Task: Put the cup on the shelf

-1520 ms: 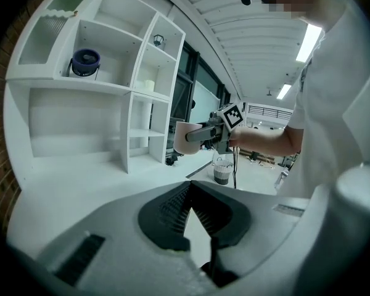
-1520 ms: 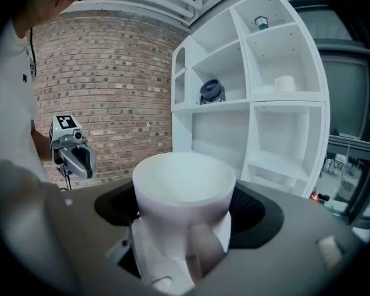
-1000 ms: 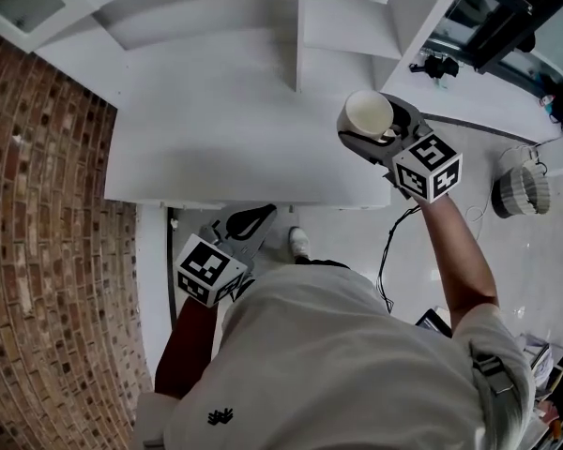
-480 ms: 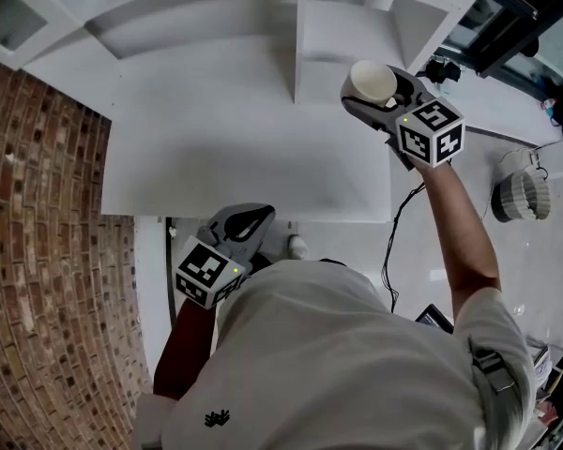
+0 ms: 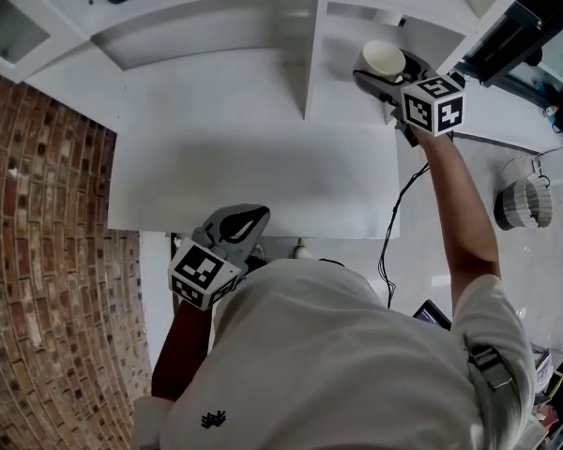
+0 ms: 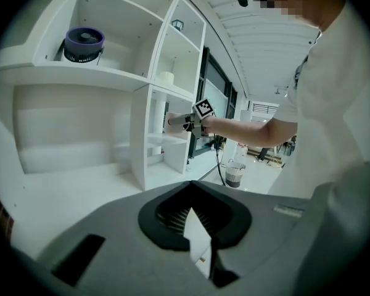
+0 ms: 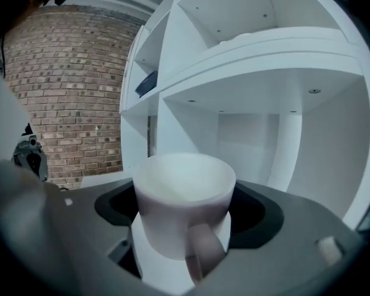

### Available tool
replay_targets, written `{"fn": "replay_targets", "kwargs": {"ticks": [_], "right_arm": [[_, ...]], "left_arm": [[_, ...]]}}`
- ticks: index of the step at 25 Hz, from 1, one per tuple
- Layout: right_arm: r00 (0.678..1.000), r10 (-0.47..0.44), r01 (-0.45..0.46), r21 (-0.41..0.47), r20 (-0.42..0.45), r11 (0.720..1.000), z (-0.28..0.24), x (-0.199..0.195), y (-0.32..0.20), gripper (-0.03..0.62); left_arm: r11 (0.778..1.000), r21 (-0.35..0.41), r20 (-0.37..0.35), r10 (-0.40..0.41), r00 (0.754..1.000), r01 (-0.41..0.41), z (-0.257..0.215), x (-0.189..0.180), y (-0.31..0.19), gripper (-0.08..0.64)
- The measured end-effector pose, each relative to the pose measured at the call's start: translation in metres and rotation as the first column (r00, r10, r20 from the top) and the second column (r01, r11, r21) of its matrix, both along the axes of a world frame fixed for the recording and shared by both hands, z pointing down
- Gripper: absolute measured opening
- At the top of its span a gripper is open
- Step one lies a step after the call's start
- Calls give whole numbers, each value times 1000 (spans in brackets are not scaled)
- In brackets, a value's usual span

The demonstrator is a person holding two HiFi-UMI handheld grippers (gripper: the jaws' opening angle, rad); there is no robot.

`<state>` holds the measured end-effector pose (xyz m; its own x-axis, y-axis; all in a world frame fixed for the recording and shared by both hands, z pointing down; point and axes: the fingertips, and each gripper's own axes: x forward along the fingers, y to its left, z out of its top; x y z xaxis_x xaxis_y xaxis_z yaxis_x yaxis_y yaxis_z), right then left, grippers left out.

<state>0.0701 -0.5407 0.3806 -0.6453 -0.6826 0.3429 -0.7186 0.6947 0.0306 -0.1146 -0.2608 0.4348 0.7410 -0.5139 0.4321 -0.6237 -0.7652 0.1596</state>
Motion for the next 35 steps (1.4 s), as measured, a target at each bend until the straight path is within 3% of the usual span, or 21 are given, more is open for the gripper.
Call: {"fn": "replay_targets", "kwargs": {"ticks": [18, 23, 35], "right_arm": [[995, 103, -103, -18, -8, 994, 30, 6, -103, 436], [993, 117, -117, -27, -15, 993, 38, 3, -119, 436], [991, 133, -133, -34, -9, 991, 53, 0, -134, 437]], "left_arm": [[994, -30, 14, -104, 994, 104, 10, -38, -9, 6], [993, -27, 53, -115, 992, 117, 12, -48, -7, 6], [984, -31, 21, -178, 984, 178, 10, -58, -6, 6]]}}
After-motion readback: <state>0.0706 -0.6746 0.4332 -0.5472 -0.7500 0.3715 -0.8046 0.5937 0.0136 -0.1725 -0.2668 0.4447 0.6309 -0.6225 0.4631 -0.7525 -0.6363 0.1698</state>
